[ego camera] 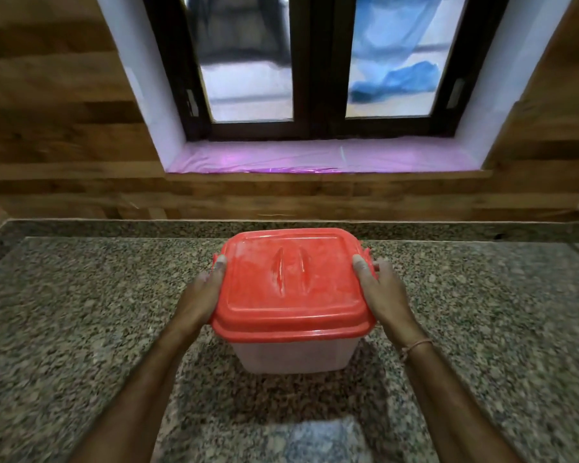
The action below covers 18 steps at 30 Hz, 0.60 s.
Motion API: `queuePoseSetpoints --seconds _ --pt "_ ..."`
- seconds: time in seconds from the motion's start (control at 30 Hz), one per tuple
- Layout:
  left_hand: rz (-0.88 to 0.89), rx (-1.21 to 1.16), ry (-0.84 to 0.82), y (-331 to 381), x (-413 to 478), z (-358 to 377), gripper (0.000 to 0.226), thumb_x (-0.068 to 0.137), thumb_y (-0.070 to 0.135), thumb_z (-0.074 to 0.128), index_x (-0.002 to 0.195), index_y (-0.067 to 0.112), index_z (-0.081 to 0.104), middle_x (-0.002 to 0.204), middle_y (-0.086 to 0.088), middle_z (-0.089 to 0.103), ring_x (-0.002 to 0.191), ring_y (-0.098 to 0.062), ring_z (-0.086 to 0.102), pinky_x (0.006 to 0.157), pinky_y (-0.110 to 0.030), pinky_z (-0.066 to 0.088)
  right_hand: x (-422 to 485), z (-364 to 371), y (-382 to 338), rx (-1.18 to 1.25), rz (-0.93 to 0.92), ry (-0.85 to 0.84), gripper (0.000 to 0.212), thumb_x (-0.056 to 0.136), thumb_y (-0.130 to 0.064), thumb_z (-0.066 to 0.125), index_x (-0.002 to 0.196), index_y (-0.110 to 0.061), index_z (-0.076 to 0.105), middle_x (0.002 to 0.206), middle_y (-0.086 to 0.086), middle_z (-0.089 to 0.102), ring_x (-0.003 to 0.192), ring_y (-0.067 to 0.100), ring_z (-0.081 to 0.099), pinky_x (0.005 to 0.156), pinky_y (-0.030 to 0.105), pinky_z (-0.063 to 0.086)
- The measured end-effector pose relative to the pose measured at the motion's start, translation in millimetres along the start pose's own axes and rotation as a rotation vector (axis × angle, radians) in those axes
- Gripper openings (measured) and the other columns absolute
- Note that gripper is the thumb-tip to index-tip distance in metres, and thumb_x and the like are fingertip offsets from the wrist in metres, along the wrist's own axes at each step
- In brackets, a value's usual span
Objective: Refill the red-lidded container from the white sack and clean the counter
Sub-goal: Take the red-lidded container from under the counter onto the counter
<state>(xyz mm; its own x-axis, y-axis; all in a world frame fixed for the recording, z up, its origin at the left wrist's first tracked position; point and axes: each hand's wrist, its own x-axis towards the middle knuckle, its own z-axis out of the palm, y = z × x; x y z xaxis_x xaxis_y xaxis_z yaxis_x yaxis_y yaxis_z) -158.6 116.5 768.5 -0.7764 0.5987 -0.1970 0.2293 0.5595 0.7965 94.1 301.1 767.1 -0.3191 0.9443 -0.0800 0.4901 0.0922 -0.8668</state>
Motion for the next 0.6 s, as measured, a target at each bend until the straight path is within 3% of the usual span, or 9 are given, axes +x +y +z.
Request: queuePoseSetpoints --seconds 0.1,0.2,0.3,0.33,0.4,0.43,0.53,0.6 --pt "0.030 0.028 0.004 0 7 -2 0.084 0.101 0.070 0.022 0.074 0.008 0.072 0.069 -0.010 0.073 0.065 -0.030 0.071 0.071 -0.042 0.058 12 -1 2 -0.116 0.007 0.032 0.046 0.105 -0.053 0.041 0.088 -0.014 0.060 0.078 -0.001 0.060 0.065 0.015 0.057 0.051 0.025 0.039" --pt "-0.021 -0.097 0.042 -7 11 -5 0.071 0.107 0.056 0.025 0.071 0.011 0.067 0.062 -0.005 0.064 0.058 -0.023 0.062 0.062 -0.033 0.053 19 1 6 -0.113 0.014 0.048 0.049 0.109 -0.041 0.038 0.077 -0.010 0.059 0.069 0.003 0.056 0.055 0.015 0.049 0.047 0.022 0.032" --pt "-0.215 -0.424 -0.047 -28 11 -10 0.055 0.109 0.047 0.034 0.076 0.014 0.065 0.061 -0.004 0.057 0.053 -0.019 0.055 0.058 -0.030 0.048 22 4 28 0.281 0.218 -0.017 0.045 0.108 -0.028 0.045 0.076 -0.002 0.062 0.066 0.011 0.057 0.055 0.021 0.053 0.048 0.025 0.048" --pt "-0.282 -0.520 -0.085 -36 11 -12 0.050 0.108 0.044 0.040 0.077 0.012 0.063 0.063 -0.005 0.055 0.052 -0.018 0.052 0.056 -0.031 0.048 23 7 34 0.410 0.308 -0.082 0.043 0.107 -0.027 0.049 0.083 0.006 0.063 0.072 0.016 0.062 0.063 0.025 0.059 0.057 0.032 0.058" --pt "-0.351 -0.657 -0.126 -42 7 -15 0.045 0.107 0.036 0.046 0.079 0.006 0.065 0.062 -0.005 0.058 0.051 -0.017 0.055 0.054 -0.032 0.053 23 12 43 0.509 0.396 -0.162 0.043 0.105 -0.029 0.055 0.103 0.014 0.063 0.087 0.022 0.068 0.078 0.032 0.065 0.080 0.048 0.062" --pt "-0.329 -0.666 -0.115 -44 6 -16 0.044 0.106 0.036 0.047 0.084 0.005 0.067 0.065 -0.006 0.063 0.054 -0.018 0.060 0.058 -0.034 0.057 21 13 43 0.488 0.364 -0.138 0.045 0.105 -0.031 0.054 0.105 0.013 0.062 0.087 0.020 0.068 0.079 0.031 0.065 0.077 0.048 0.062" --pt "-0.123 -0.478 -0.020 -42 3 -20 0.055 0.102 0.060 0.037 0.129 0.018 0.059 0.111 -0.006 0.071 0.096 -0.026 0.071 0.084 -0.049 0.060 1 13 24 0.315 0.119 0.034 0.053 0.108 -0.050 0.038 0.101 -0.002 0.061 0.087 0.015 0.067 0.079 0.030 0.068 0.065 0.037 0.060" --pt "-0.012 -0.401 -0.061 -36 -3 -20 0.061 0.099 0.069 0.034 0.146 0.032 0.044 0.133 -0.003 0.064 0.110 -0.025 0.071 0.086 -0.053 0.060 -20 15 5 0.321 0.016 -0.016 0.053 0.105 -0.058 0.033 0.113 -0.016 0.066 0.097 0.007 0.075 0.084 0.025 0.077 0.067 0.037 0.064"
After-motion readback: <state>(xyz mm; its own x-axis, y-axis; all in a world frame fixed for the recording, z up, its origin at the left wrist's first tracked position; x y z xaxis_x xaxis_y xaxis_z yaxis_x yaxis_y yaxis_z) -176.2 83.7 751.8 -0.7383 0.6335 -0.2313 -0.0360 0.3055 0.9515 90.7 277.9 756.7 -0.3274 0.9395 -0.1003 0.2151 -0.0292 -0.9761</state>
